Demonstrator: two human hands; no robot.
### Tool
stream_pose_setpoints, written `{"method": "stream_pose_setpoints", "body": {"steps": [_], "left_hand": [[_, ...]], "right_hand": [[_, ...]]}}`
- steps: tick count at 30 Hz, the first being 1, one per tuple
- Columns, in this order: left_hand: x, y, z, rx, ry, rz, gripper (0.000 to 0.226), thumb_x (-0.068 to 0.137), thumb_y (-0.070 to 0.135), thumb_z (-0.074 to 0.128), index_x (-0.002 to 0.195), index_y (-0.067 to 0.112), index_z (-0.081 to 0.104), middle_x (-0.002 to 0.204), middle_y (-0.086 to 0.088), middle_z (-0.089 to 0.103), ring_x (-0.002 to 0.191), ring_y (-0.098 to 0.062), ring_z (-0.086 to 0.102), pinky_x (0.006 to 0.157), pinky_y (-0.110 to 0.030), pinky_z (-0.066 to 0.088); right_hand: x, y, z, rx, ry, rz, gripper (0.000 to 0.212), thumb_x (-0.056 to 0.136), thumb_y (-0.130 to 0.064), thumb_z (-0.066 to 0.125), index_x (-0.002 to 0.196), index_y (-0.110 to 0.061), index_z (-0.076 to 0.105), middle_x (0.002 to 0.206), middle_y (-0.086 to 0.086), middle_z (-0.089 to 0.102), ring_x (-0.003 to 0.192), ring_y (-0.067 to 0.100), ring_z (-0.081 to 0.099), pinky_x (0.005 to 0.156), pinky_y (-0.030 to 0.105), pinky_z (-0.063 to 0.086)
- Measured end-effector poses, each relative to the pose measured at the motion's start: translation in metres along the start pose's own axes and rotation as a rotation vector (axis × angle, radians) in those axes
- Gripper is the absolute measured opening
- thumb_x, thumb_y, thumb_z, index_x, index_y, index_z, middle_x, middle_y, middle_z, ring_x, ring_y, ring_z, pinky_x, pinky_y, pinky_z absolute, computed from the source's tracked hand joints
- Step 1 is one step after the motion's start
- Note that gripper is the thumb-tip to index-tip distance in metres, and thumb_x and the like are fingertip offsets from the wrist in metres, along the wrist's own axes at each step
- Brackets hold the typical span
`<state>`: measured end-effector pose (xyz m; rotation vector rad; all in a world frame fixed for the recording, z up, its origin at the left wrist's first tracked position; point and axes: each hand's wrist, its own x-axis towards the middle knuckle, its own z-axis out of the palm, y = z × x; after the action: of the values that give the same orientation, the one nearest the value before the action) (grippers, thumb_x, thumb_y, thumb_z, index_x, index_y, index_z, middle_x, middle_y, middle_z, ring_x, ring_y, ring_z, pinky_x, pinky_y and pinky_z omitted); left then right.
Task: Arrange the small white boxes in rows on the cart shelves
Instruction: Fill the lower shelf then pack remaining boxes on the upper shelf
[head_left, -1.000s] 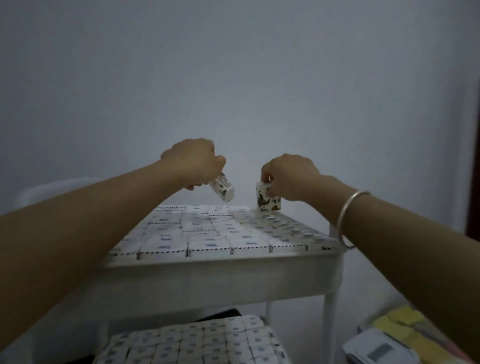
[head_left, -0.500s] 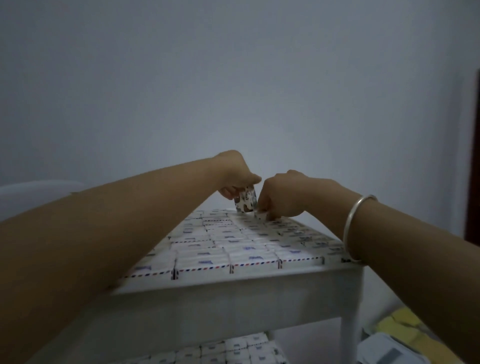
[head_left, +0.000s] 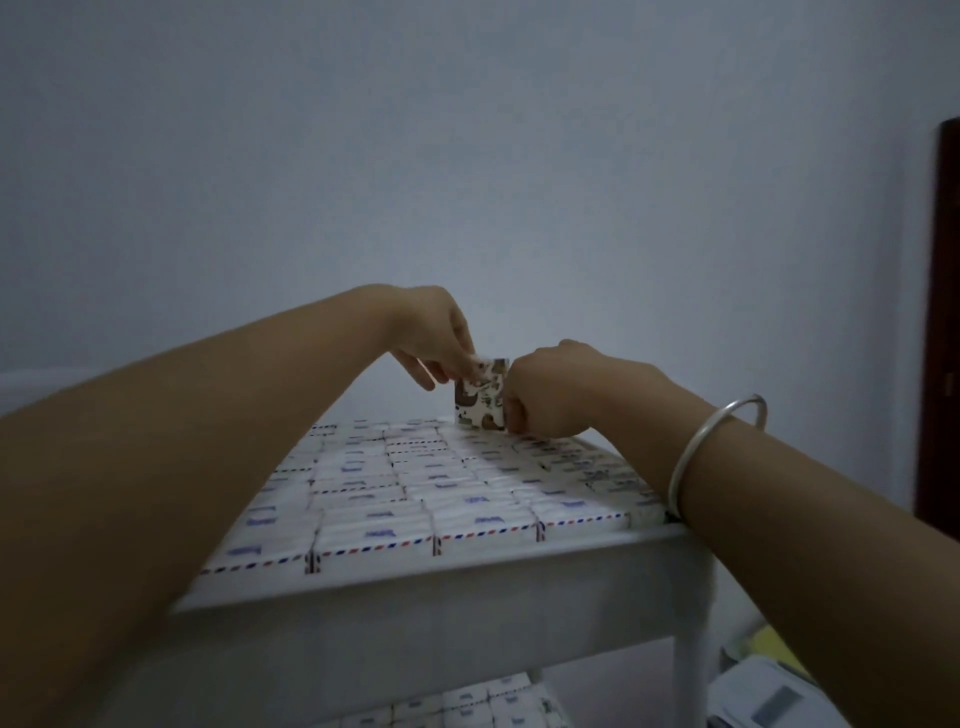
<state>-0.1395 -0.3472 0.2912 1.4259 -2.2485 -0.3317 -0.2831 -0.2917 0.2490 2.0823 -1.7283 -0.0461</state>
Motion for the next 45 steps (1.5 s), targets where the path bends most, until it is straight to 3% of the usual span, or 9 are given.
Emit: {"method": "stream_pose_setpoints", "body": {"steps": [5, 11, 16, 19, 22, 28, 33, 36, 45], "left_hand": [[0.005, 0.003, 0.015, 0.049, 0.302, 0.067, 0.031, 0.073, 0.04, 0.082, 0.085, 0.015, 0.068, 0.085, 0.001, 0.064, 0.081, -0.017, 0.067, 0.064, -0.032, 0.062], [0.008, 0.012, 0.038, 0.093, 0.174, 0.117, 0.014, 0.082, 0.02, 0.074, 0.092, 0.011, 0.07, 0.076, 0.003, 0.066, 0.078, -0.014, 0.064, 0.063, -0.024, 0.054], [0.005, 0.008, 0.043, 0.27, 0.108, 0.18, 0.026, 0.078, 0.032, 0.079, 0.101, 0.025, 0.07, 0.064, 0.014, 0.064, 0.071, -0.003, 0.061, 0.063, -0.017, 0.045], [0.004, 0.008, 0.047, 0.278, -0.039, 0.169, 0.026, 0.082, 0.031, 0.075, 0.106, 0.021, 0.073, 0.092, 0.008, 0.072, 0.072, 0.003, 0.056, 0.064, -0.014, 0.041], [-0.003, 0.011, 0.049, 0.326, -0.123, 0.153, 0.024, 0.091, 0.022, 0.065, 0.115, 0.022, 0.071, 0.12, 0.005, 0.066, 0.104, -0.009, 0.058, 0.093, -0.021, 0.043], [-0.041, 0.015, 0.032, 0.338, -0.029, 0.098, 0.04, 0.097, 0.004, 0.042, 0.127, 0.021, 0.063, 0.138, 0.004, 0.055, 0.127, -0.016, 0.049, 0.107, -0.026, 0.036], [-0.119, 0.012, 0.003, 0.3, 0.249, 0.161, 0.018, 0.092, 0.017, 0.057, 0.096, 0.028, 0.07, 0.094, 0.011, 0.066, 0.096, -0.011, 0.062, 0.086, -0.032, 0.052], [-0.196, -0.001, -0.006, 0.323, 0.374, 0.228, 0.007, 0.088, 0.039, 0.061, 0.085, 0.034, 0.064, 0.075, 0.017, 0.064, 0.069, 0.001, 0.06, 0.062, -0.02, 0.042], [-0.374, -0.105, 0.053, 0.208, 0.339, -0.005, 0.006, 0.08, 0.03, 0.067, 0.076, 0.034, 0.065, 0.066, 0.021, 0.063, 0.06, 0.007, 0.057, 0.053, -0.014, 0.04]], "right_hand": [[-0.005, -0.003, -0.002, 0.061, 0.045, 0.026, 0.03, 0.089, -0.017, 0.056, 0.118, -0.021, 0.064, 0.117, 0.002, 0.062, 0.1, 0.023, 0.06, 0.088, 0.037, 0.051], [-0.006, -0.004, 0.001, 0.052, 0.088, 0.044, 0.024, 0.09, -0.019, 0.055, 0.112, -0.019, 0.066, 0.098, 0.001, 0.061, 0.086, 0.021, 0.057, 0.071, 0.031, 0.046], [-0.005, -0.003, 0.003, 0.042, 0.177, 0.059, 0.007, 0.093, -0.021, 0.054, 0.096, -0.014, 0.055, 0.072, -0.002, 0.046, 0.065, 0.016, 0.046, 0.063, 0.03, 0.037], [-0.006, -0.003, 0.001, 0.099, 0.219, 0.071, 0.018, 0.088, -0.012, 0.058, 0.106, -0.012, 0.059, 0.091, 0.001, 0.058, 0.081, 0.02, 0.053, 0.07, 0.031, 0.041], [-0.008, -0.001, 0.0, 0.176, 0.299, 0.091, 0.026, 0.088, -0.004, 0.052, 0.112, -0.012, 0.057, 0.106, 0.008, 0.063, 0.097, 0.026, 0.058, 0.079, 0.034, 0.048], [-0.037, -0.006, -0.012, 0.328, 0.463, 0.07, 0.034, 0.087, 0.002, 0.046, 0.111, -0.02, 0.055, 0.102, 0.002, 0.066, 0.093, 0.022, 0.06, 0.082, 0.038, 0.052], [-0.096, -0.042, -0.022, 0.532, 0.646, -0.047, 0.019, 0.092, -0.009, 0.045, 0.096, -0.028, 0.05, 0.089, -0.011, 0.056, 0.078, 0.01, 0.052, 0.069, 0.028, 0.042], [-0.139, -0.078, -0.023, 0.635, 0.674, -0.16, 0.019, 0.093, -0.014, 0.047, 0.091, -0.033, 0.048, 0.085, -0.015, 0.053, 0.073, 0.004, 0.05, 0.065, 0.022, 0.043], [-0.195, -0.222, 0.025, 0.751, 0.205, -0.594, 0.019, 0.094, -0.02, 0.05, 0.104, -0.03, 0.063, 0.096, -0.011, 0.067, 0.081, 0.006, 0.059, 0.07, 0.025, 0.049]]}}
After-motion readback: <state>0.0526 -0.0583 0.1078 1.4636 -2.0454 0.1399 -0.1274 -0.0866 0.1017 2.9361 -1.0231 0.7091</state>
